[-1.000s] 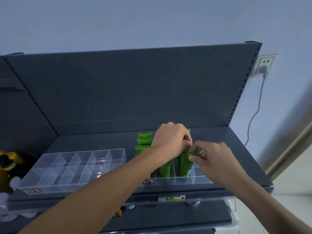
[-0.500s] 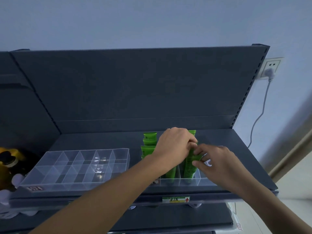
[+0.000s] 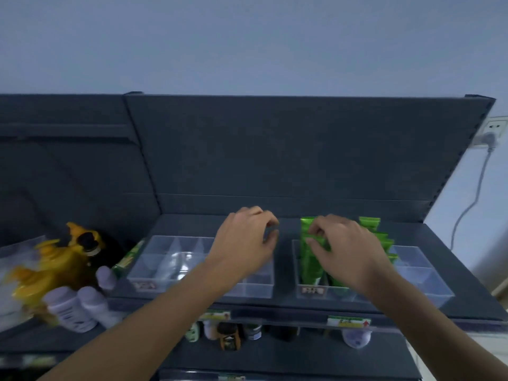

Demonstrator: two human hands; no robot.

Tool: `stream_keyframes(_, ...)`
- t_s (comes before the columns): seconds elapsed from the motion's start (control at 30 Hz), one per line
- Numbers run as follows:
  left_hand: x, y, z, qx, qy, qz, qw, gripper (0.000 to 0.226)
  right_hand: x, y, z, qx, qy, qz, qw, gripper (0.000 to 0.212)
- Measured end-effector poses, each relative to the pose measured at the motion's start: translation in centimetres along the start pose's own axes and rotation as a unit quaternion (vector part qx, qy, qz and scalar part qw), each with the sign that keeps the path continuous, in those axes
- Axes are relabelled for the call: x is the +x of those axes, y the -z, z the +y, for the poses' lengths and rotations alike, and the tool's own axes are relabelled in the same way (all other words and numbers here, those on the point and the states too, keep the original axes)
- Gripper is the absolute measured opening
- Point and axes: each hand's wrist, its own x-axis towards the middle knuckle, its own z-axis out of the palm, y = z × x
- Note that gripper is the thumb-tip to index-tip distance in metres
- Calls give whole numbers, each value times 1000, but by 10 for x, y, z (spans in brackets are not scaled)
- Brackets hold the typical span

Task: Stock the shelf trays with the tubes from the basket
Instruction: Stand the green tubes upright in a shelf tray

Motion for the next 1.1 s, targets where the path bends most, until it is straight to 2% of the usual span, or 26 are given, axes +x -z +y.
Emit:
stream_keyframes(0.33,-162,103,-212,75,46,-45,995,28,-3,-83,-242,57,73,-10,996,11)
stream_keyframes(0.47,-235,114,-285,71,84,-87,990,30,-24,-139,-324,120,95,-3,988,8)
stream_keyframes(0.57,-294,96,-336,53,126,-132,982,22,-49,-196,-373,152,104,-12,983,9)
stream_keyframes(0.67,-360,52,-385,15,195,-184,963,18,-80,-267,-408,166,78,-107,977,11)
stream_keyframes(0.87,-491,-81,-458,-30,299,-320,898,26,-158,-441,-436,146,30,-305,941,14)
stream_keyframes(0.97,-535,-144,-487,0,290,-377,880,37,-189,-522,-430,78,5,-394,916,27)
stream_keyframes(1.1,-566,-201,-518,73,248,-450,855,45,-225,-600,-413,-88,11,-491,867,53)
